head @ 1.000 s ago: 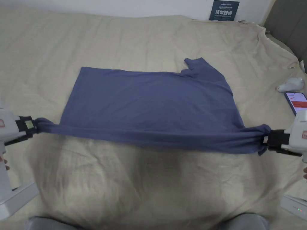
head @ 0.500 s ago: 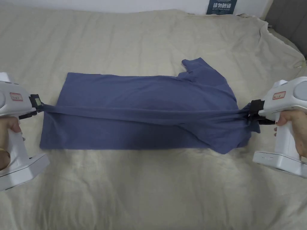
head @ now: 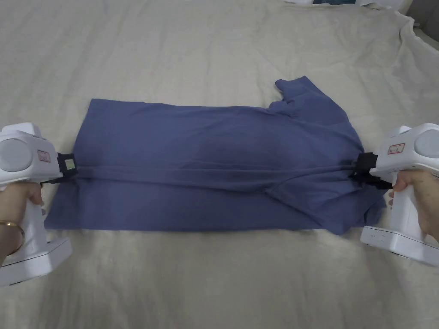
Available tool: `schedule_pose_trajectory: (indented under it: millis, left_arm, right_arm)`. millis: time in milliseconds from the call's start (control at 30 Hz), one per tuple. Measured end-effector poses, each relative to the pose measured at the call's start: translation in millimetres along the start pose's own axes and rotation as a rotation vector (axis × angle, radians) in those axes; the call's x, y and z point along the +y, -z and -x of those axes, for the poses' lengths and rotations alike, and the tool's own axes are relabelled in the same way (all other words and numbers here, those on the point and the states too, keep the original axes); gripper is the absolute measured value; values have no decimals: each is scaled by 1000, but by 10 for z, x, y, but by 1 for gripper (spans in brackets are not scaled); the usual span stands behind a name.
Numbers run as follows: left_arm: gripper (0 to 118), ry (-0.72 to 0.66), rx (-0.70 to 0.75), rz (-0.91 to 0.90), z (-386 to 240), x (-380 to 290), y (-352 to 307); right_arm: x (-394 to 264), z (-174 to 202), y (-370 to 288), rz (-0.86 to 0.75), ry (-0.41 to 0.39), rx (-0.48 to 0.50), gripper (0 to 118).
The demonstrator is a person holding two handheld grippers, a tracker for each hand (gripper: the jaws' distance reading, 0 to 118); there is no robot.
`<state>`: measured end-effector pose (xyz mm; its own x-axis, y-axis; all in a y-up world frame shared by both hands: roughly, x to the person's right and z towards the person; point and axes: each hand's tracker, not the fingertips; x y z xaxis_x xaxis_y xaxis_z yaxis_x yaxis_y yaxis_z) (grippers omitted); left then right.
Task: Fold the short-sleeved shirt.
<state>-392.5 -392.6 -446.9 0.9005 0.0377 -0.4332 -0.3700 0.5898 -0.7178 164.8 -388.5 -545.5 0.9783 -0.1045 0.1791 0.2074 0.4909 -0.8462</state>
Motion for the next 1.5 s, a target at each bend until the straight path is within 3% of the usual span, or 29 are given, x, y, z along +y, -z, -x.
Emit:
schedule_pose_trajectory:
  millis: [33, 100, 133, 233, 367, 433, 567, 667, 800, 867, 967, 1100, 1167, 1200, 1500]
  left_arm:
    - [75, -3, 5, -4, 10, 6, -31]
    - [110, -46, 10, -68, 43, 51, -215]
    - [114, -56, -4, -123, 70, 74, -323]
    - [114, -32, -16, -249, 87, 171, -743]
    - [114, 72, -21, -437, 95, 80, -1394]
    - [114, 115, 6, -543, 138, -86, -1670]
    - [111, 178, -18, -643, 156, -550, -2053]
    - [103, 215, -35, -670, 178, -898, -2169]
    - [76, 203, -100, -658, 199, -1273, -2236]
    - [73, 192, -125, -639, 210, -1404, -2236]
    - [37, 196, -135, -641, 189, -1599, -2271]
    - [0, 204, -155, -667, 158, -1754, -2332]
    - [0, 198, -168, -673, 154, -1776, -2356]
    - [0, 198, -182, -671, 114, -1815, -2404]
    - [0, 191, -202, -666, 50, -1928, -2488]
  right_arm:
    - [12, -8, -34, -5, 17, -10, 59]
    - [71, -46, -243, -48, 43, -17, 105]
    - [89, -57, -376, -95, 51, -8, 108]
    - [163, -73, -877, -203, 11, 25, 108]
    - [18, -52, -1642, -406, -130, 29, 108]
    - [-210, -25, -1981, -495, -217, 11, 108]
    - [-787, -43, -2399, -632, -272, 37, 108]
    - [-1235, -81, -2530, -696, -274, 69, 108]
    - [-1764, -102, -2586, -717, -279, 107, 107]
    - [-1959, -104, -2596, -719, -286, 125, 106]
    - [-2176, -111, -2610, -731, -284, 144, 87]
    - [-2325, -164, -2599, -738, -242, 170, 30]
    - [-2354, -202, -2556, -737, -241, 172, 5]
    - [-2373, -212, -2546, -742, -241, 165, 0]
    - [-2420, -229, -2561, -726, -228, 184, 0]
